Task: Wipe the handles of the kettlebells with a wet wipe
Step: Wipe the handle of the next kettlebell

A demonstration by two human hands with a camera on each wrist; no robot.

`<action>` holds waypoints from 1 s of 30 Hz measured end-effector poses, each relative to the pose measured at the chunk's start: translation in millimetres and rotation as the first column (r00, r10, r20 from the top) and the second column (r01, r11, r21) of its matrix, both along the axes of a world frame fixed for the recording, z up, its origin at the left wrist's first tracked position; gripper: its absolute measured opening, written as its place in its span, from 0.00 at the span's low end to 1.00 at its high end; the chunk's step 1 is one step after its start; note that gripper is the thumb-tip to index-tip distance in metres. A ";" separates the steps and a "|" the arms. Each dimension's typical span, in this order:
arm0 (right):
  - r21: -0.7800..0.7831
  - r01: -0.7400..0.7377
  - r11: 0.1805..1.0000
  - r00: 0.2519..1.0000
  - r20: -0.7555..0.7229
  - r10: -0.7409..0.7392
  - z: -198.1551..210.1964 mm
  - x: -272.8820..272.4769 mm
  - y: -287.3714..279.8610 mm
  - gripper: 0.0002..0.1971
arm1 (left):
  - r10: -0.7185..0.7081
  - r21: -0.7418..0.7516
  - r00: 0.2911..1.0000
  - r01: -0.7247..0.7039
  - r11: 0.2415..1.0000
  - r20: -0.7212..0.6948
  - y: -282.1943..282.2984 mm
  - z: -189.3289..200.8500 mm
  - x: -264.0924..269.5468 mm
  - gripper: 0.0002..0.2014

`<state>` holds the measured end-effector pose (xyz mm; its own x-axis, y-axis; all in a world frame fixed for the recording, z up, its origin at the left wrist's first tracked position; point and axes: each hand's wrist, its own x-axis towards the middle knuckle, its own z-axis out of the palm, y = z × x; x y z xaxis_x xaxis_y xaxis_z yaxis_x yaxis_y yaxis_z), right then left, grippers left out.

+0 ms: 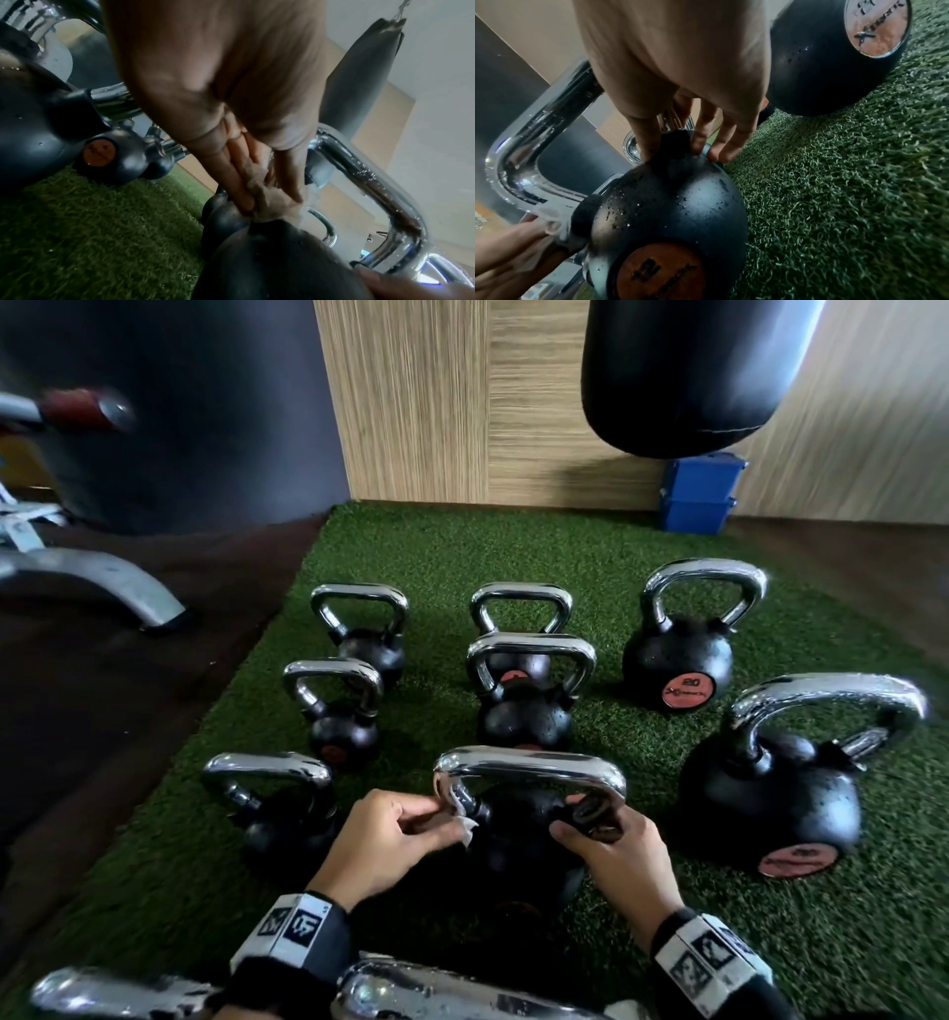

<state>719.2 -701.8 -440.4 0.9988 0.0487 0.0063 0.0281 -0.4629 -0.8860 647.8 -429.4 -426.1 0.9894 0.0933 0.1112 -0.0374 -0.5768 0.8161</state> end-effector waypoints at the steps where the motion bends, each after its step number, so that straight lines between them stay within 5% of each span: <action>1: -0.003 0.001 1.000 1.000 0.006 -0.001 2.1 -0.3 -0.8 0.16 | 0.009 0.015 1.000 -0.009 1.000 0.008 -0.1 0.2 1.2 0.16; 7: -0.125 -0.014 0.992 1.000 0.014 0.016 12.6 -12.8 -7.6 0.17 | 0.049 0.045 0.996 -0.052 0.998 0.068 -4.4 7.6 20.4 0.09; 14: -0.161 -0.090 0.983 0.973 0.198 0.122 3.2 -43.0 -9.4 0.12 | -0.008 0.196 0.999 0.002 0.981 0.031 -13.3 18.8 73.5 0.17; 19: -0.158 -0.228 0.961 0.928 0.264 0.264 2.0 -43.0 3.3 0.19 | -0.062 0.168 0.998 0.060 0.984 0.008 -26.1 27.5 99.4 0.09; 22: -0.132 -0.242 0.961 0.917 0.294 0.271 3.4 -33.0 9.1 0.14 | -0.052 0.100 0.998 0.055 0.993 -0.032 -28.1 30.2 108.4 0.07; 27: -0.160 -0.183 0.970 0.948 0.234 0.218 11.8 -3.5 19.4 0.21 | 0.049 -0.204 0.989 -0.077 0.976 -0.138 -29.6 18.5 104.5 0.19; 30: -0.205 -0.263 0.943 0.961 0.026 0.274 13.1 12.5 22.5 0.31 | 0.065 -0.050 0.987 -0.073 0.996 -0.150 -28.0 13.1 103.7 0.07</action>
<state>731.6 -679.3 -427.4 0.9470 0.3206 0.0222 0.2203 -0.5975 -0.7710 751.5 -457.4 -413.0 0.9856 0.1637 -0.0432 0.1245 -0.5278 0.8402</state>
